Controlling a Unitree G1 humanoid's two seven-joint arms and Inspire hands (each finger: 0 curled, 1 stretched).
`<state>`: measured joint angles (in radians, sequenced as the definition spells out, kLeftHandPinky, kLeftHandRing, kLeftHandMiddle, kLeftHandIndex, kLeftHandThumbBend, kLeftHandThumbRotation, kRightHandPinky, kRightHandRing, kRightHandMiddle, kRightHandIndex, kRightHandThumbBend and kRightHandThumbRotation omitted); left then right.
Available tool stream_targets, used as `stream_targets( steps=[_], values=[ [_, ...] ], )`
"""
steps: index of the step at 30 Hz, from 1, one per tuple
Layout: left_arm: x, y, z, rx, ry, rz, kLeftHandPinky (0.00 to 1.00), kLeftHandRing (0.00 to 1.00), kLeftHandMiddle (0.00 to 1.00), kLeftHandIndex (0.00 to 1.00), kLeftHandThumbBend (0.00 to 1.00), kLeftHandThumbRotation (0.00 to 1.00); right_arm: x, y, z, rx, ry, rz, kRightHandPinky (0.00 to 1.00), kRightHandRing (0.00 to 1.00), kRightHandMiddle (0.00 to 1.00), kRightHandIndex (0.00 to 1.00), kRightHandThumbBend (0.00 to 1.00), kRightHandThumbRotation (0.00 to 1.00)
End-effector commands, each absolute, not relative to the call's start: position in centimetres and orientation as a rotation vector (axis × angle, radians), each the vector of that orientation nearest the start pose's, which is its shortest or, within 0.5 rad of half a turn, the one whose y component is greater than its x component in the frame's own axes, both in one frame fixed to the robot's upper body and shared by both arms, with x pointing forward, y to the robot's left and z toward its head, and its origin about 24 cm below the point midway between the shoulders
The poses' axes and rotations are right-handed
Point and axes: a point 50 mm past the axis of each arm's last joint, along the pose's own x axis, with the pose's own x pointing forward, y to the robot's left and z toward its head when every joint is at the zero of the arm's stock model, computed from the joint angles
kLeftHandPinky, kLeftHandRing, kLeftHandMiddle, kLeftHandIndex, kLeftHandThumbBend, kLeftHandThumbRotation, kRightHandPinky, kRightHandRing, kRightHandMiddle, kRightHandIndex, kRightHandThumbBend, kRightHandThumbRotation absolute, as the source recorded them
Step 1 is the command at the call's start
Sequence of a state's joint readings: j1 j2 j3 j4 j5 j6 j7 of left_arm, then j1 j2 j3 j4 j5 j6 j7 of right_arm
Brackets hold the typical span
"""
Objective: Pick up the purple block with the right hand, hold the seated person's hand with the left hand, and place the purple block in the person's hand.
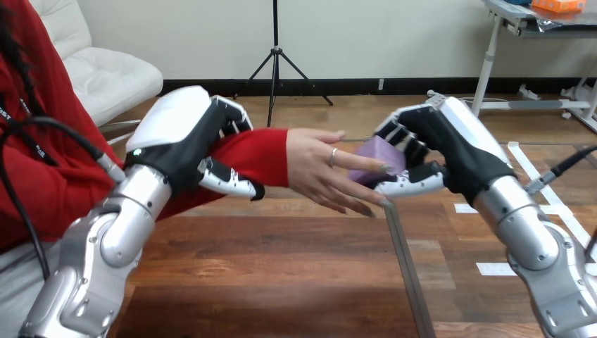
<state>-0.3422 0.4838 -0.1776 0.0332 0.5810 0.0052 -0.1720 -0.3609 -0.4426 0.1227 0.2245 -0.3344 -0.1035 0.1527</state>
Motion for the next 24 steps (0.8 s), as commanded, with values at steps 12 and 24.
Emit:
stream_targets(
  steps=[12,24],
  values=[
    [31.8,15.8,16.6,1.093,-0.384,-0.188,0.31,0.38,0.44,0.44,0.82,0.00,31.4,-15.9,13.2,-0.778,-0.329,0.300,0.33,0.35,0.42,0.46,0.72,0.00],
    [31.9,15.6,16.4,1.092,-0.383,-0.194,0.31,0.38,0.43,0.45,0.82,0.00,30.8,-14.8,13.9,-0.747,-0.377,0.343,0.31,0.35,0.41,0.46,0.71,0.00]
  ],
)
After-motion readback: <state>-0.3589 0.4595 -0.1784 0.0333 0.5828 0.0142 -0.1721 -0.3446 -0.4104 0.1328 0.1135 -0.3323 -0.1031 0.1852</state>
